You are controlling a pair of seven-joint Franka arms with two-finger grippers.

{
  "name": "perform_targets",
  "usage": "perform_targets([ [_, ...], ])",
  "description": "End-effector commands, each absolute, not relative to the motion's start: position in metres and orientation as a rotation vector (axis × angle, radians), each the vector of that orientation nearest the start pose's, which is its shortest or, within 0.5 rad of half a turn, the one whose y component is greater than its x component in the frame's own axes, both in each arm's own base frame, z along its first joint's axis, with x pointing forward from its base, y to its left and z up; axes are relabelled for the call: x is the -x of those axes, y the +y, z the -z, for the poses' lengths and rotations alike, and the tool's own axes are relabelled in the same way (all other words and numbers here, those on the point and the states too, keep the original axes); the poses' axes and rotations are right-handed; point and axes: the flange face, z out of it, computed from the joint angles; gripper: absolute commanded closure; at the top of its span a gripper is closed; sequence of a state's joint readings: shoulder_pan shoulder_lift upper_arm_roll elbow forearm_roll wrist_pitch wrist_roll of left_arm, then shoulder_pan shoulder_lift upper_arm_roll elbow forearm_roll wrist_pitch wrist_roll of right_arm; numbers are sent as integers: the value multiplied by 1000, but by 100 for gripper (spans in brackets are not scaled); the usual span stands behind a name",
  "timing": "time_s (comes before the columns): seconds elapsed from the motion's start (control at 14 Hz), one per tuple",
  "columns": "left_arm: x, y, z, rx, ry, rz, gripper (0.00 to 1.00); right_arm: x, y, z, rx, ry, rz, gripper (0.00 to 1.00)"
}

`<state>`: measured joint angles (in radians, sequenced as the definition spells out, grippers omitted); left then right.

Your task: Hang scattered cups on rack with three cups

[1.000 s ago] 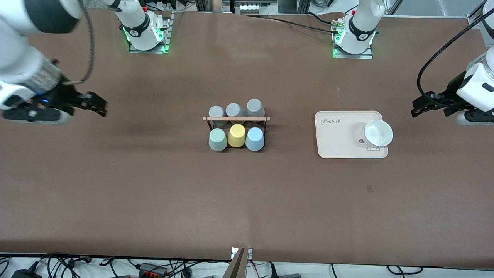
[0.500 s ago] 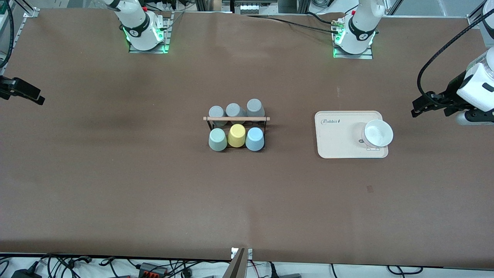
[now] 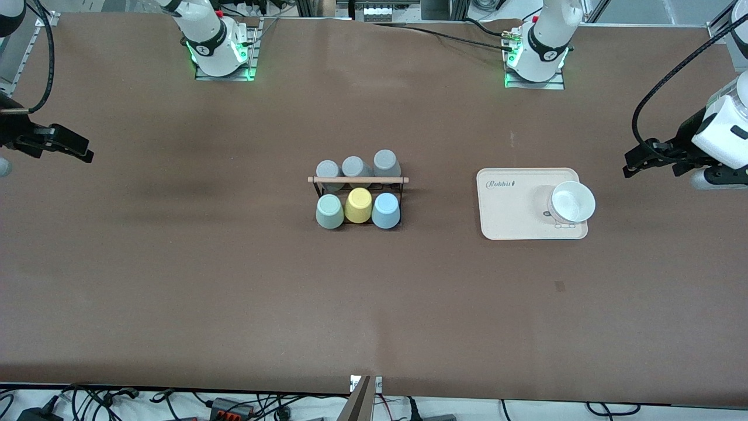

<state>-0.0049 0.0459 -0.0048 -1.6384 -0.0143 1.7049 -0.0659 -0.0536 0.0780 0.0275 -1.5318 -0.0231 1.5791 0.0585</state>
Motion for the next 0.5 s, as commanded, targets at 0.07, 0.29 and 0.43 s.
perform_targets([
  [0.07, -575, -6, -582, 3152, -60, 53, 0, -578, -25, -604, 3140, 145, -58, 0],
  [0.29, -575, -6, -582, 3152, -60, 50, 0, -577, -25, -605, 3140, 145, -58, 0],
  [0.43, -575, -6, -582, 3152, -60, 50, 0, -577, -24, -605, 3139, 145, -58, 0],
])
